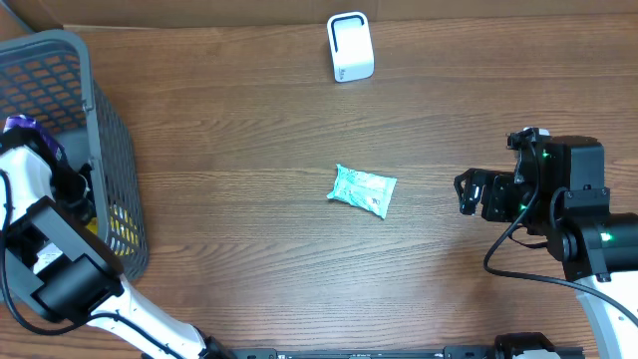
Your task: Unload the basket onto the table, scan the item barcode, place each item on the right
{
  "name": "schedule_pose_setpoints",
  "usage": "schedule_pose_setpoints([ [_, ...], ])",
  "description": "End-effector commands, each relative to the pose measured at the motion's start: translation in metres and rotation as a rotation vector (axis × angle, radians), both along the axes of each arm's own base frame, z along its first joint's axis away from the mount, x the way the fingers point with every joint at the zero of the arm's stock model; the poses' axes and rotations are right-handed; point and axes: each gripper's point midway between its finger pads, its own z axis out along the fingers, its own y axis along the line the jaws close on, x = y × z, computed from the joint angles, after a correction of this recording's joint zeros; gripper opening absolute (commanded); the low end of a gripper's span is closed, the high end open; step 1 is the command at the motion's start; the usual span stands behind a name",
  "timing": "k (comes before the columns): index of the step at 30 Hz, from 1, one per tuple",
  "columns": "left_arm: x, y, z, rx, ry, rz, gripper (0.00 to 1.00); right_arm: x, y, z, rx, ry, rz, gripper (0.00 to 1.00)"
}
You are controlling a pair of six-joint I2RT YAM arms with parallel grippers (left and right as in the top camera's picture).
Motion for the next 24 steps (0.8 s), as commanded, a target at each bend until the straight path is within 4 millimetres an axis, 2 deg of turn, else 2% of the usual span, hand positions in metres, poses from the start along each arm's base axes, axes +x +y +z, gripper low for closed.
schedule_pose_setpoints([
  [1, 0.034, 0.016, 0.058, 0.07, -0.129, -0.069, 0.04, 0.004, 0.003, 0.008, 0.008, -0.026, 0.013, 1.0],
  [9, 0.055, 0.034, 0.177, 0.224, -0.293, -0.114, 0.04, 0.004, 0.003, 0.009, 0.009, -0.029, 0.011, 1.0],
  [14, 0.054, 0.033, 0.227, 0.297, -0.37, -0.12, 0.04, 0.004, 0.003, 0.009, 0.009, -0.029, 0.011, 1.0],
  [17, 0.051, 0.032, 0.238, 0.318, -0.379, -0.139, 0.04, 0.004, 0.003, 0.009, 0.009, -0.029, 0.011, 1.0],
  [24, 0.047, 0.03, 0.231, 0.299, -0.35, -0.138, 0.04, 0.004, 0.003, 0.009, 0.009, -0.028, 0.011, 1.0],
])
